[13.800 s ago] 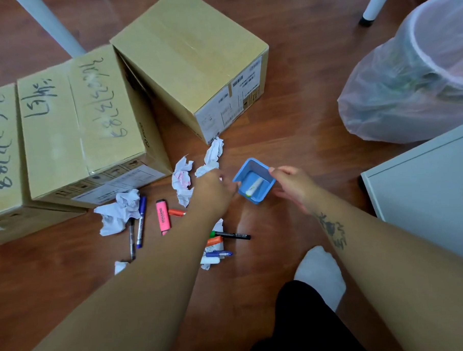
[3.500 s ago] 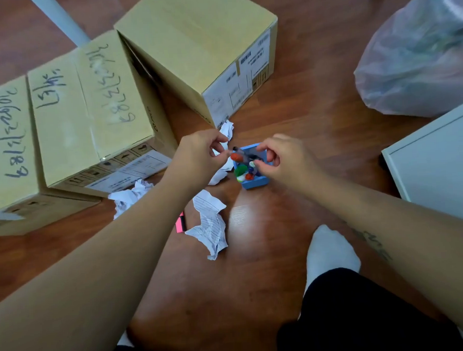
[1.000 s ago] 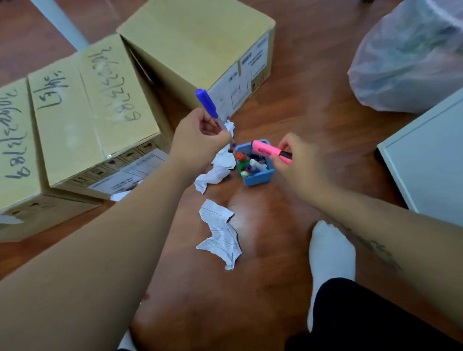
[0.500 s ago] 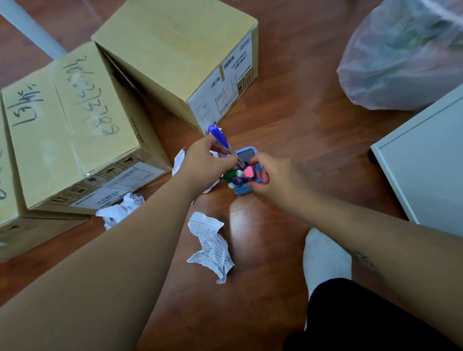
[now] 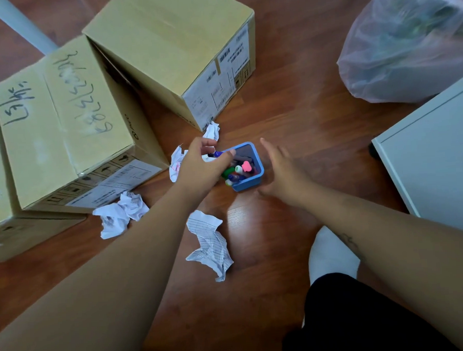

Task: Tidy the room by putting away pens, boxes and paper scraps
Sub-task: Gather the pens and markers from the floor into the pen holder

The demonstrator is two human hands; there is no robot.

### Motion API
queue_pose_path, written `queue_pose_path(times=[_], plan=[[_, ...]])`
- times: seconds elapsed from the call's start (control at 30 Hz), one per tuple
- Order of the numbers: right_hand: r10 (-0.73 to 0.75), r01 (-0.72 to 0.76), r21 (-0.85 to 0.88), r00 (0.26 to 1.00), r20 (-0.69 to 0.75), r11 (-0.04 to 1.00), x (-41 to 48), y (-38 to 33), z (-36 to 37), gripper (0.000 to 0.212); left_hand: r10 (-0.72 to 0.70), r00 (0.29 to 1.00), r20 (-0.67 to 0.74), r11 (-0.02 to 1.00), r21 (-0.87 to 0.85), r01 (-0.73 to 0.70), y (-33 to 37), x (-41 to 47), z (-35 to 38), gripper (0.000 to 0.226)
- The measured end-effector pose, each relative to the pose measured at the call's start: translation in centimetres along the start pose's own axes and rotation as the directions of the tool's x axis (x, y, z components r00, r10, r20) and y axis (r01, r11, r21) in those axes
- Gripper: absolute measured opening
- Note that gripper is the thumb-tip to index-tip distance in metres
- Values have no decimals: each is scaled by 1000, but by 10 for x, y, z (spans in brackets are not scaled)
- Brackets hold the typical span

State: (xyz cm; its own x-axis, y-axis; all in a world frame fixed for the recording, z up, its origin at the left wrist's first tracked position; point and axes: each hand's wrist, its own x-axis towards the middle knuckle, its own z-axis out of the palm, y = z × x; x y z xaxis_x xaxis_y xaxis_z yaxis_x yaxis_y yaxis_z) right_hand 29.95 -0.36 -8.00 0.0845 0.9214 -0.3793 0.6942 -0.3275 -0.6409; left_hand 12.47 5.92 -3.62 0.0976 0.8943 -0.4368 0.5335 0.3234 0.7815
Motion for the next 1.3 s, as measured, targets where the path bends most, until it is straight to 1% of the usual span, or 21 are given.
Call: queue_pose_path(times=[0.13,0.17,0.23,0.27,0.33,0.4,0.43,0.5,0.57,0.6,0.63,0.7,0.77,0.8,0.83,0.9,0.97,1.07,1.13,1.2,1.3], plan=[[-98,87,97,989,110,991,19,-1,1,115,-115,989,96,980,-154,129,-14,-22,3,82],[-110,97,95,984,142,991,23,0,3,115,-118,983,141,971,-191,144,-20,-27,5,90],[-147,136,86,979,140,987,26,3,6,108,-66,975,213,965,-236,117,-28,-33,12,99],[-160,151,83,980,115,985,26,4,7,103,-26,974,225,964,-254,84,-30,-34,15,99],[-155,152,46,986,62,987,23,6,6,98,26,977,211,961,-274,34,-32,-29,20,88],[-164,164,-15,986,-7,986,16,9,5,95,21,978,209,966,-257,34,-30,-20,21,74],[-173,173,-27,985,-12,985,11,13,3,96,17,976,216,973,-229,34,-30,-15,21,66],[-170,168,32,984,58,985,1,19,1,100,32,978,205,989,-148,-1,-29,-5,19,49],[-155,137,131,978,137,982,-8,24,-2,94,51,983,177,992,-119,-30,-27,2,18,33],[-146,125,149,980,134,981,-11,26,-1,91,62,984,167,992,-117,-43,-25,4,18,29],[-125,107,154,986,113,982,-11,27,-1,94,70,984,162,992,-111,-53,-24,6,18,27],[-72,53,182,993,98,982,-7,24,-2,109,74,982,172,995,-79,-61,-23,4,18,30],[-100,74,206,988,119,976,3,18,-5,116,93,975,200,995,-40,-86,-27,1,17,36],[-132,106,198,983,124,974,7,14,-7,111,110,972,208,994,-26,-107,-30,-1,17,36],[-161,138,186,980,116,973,10,11,-8,100,130,970,206,991,-15,-130,-32,-3,17,34],[-195,181,164,978,74,970,12,7,-7,68,151,972,179,988,-6,-152,-35,-3,16,27],[-194,183,188,980,43,965,10,5,-3,50,144,977,156,990,-10,-144,-34,0,16,21],[-156,144,262,987,28,954,10,6,-2,43,141,978,151,989,28,-147,-29,3,16,13],[-158,141,282,987,37,949,12,5,-6,40,126,978,163,991,22,-132,-29,4,16,16],[-172,150,240,982,76,959,16,3,-9,39,113,974,195,994,-14,-112,-31,3,16,22],[-150,119,165,970,193,979,20,3,-10,42,118,959,256,993,-63,-105,-34,3,15,34]])
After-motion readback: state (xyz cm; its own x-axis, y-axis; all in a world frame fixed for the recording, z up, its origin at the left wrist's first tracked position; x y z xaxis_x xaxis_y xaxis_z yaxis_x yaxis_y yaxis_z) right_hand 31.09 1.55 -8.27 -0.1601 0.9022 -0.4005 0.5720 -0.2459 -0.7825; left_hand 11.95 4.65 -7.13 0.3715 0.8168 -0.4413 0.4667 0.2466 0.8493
